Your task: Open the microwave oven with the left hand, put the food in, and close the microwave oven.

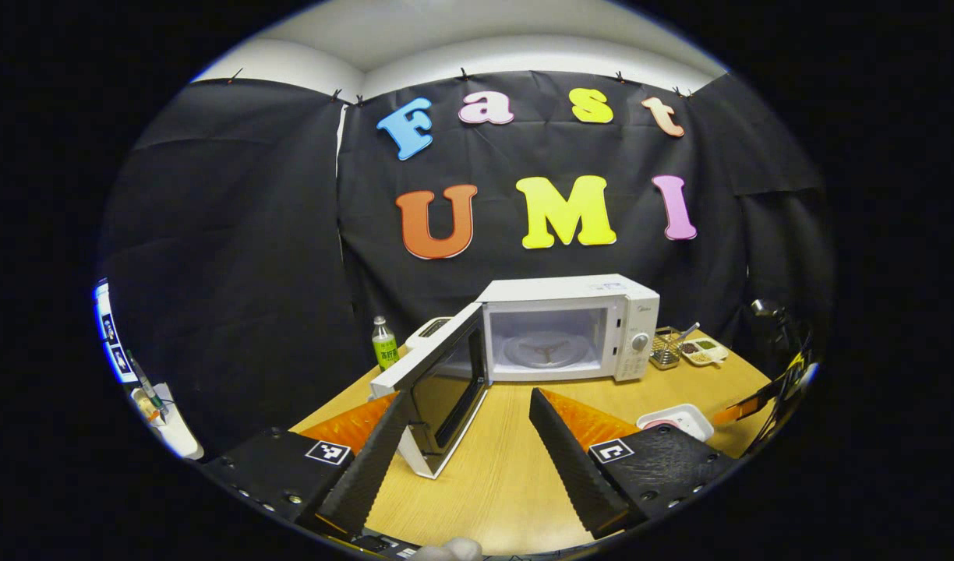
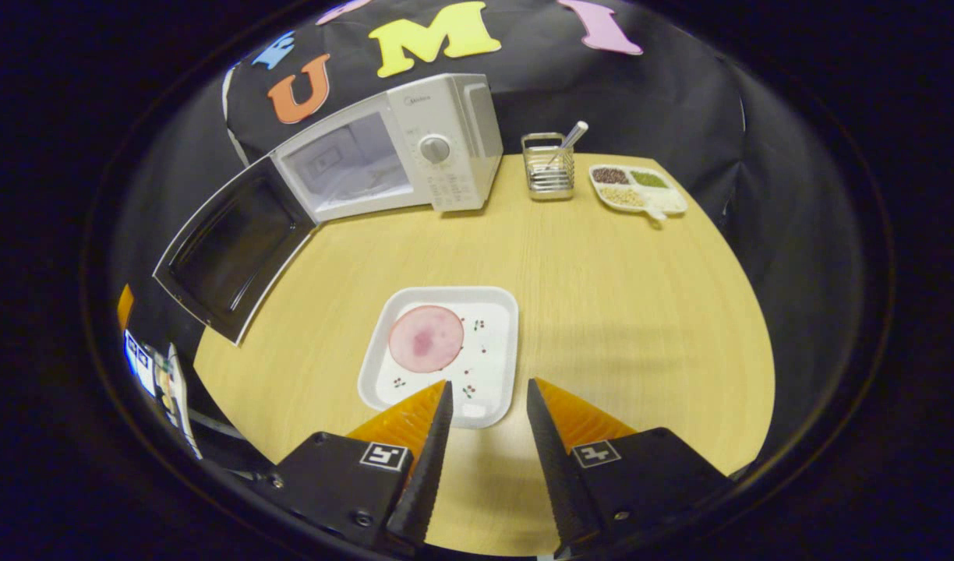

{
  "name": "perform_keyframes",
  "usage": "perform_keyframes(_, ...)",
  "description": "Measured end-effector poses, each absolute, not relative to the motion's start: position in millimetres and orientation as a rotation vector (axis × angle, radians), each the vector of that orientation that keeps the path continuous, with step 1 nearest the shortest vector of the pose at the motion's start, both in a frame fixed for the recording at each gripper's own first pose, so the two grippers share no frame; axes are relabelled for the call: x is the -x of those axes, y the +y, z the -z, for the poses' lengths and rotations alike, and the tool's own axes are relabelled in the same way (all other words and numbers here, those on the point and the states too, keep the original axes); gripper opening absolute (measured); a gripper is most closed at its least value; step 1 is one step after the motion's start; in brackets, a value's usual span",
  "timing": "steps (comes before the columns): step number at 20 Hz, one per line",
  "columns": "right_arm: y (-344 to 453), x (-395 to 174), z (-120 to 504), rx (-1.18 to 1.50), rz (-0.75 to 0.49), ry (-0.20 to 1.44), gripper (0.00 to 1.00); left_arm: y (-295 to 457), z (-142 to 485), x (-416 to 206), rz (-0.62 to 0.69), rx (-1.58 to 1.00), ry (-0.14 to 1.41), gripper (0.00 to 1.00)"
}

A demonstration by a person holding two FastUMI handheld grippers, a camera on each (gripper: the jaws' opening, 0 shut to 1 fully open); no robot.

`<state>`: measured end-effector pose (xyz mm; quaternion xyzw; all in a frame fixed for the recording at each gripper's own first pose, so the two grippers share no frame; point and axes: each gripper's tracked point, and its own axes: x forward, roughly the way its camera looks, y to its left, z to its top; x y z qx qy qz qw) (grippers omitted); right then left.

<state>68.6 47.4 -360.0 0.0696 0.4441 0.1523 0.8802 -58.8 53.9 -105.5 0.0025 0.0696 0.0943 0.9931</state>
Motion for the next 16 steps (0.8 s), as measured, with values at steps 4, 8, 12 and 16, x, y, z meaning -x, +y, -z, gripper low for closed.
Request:
perform_keyframes(4,50.2,-85.7,378.2,-0.182,-0.348,0.989,0.58,32.3,82.0,54.2,-0.213,-0.029,0.120,0.95)
perform_keyframes(8,52.1,-87.1,393.1,-0.224,-0.348,1.070,0.43,19.4,72.9,55.1,-0.236,-0.041,0.136,0.95)
perform_keyframes(12,48.3,-88.3,395.8,-0.210,-0.309,1.114,0.24,11.8,70.6,51.6,-0.229,-0.056,0.147,0.95)
perform_keyframes(16,47.7,-88.5,397.6,-0.122,-0.236,1.165,0.14,12.4,74.4,45.4,-0.204,-0.044,0.145,0.95)
